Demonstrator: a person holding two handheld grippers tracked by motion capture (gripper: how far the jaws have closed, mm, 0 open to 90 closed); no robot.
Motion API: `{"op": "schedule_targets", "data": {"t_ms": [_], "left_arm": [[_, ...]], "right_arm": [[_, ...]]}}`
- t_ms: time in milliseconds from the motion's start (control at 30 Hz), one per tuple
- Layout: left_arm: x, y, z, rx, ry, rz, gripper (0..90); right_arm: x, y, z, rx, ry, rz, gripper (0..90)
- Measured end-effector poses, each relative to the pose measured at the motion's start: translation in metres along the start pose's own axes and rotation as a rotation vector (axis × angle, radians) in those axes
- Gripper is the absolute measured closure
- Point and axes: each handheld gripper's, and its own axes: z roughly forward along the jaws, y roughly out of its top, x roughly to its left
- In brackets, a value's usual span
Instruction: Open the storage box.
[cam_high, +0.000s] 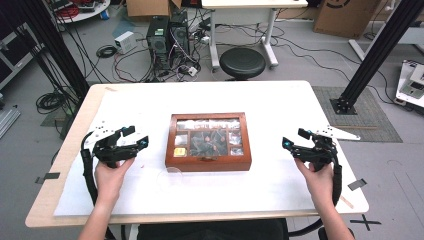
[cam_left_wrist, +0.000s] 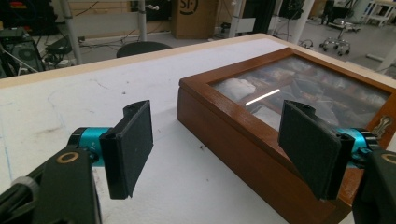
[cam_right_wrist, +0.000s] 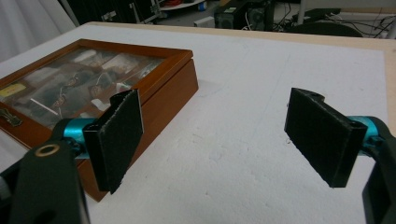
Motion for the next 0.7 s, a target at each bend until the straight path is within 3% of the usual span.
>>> {"op": "schedule_targets", "data": {"t_ms": [133,367,533,700], "left_arm": [[-0.002,0.0,0.001,0.013,0.005,0.041,26.4],[-0.011,0.001,0.003,0.028,-0.031,0.096,29.6],[-0.012,0.0,0.007,0.053,-0.088,0.069,29.9],[-0.016,-0.001,0.01,0.083,-0.151,0.089,34.5]], "right_arm": [[-0.002,-0.001,-0.001,-0.002,-0.006,0.001,19.8],[-0.005,-0.001,-0.001,-0.007,-0.028,0.008,19.8],[-0.006,-0.002,-0.001,-0.005,-0.035,0.009,19.8],[-0.006,-0.002,-0.001,-0.003,-0.034,0.01,19.8]]}}
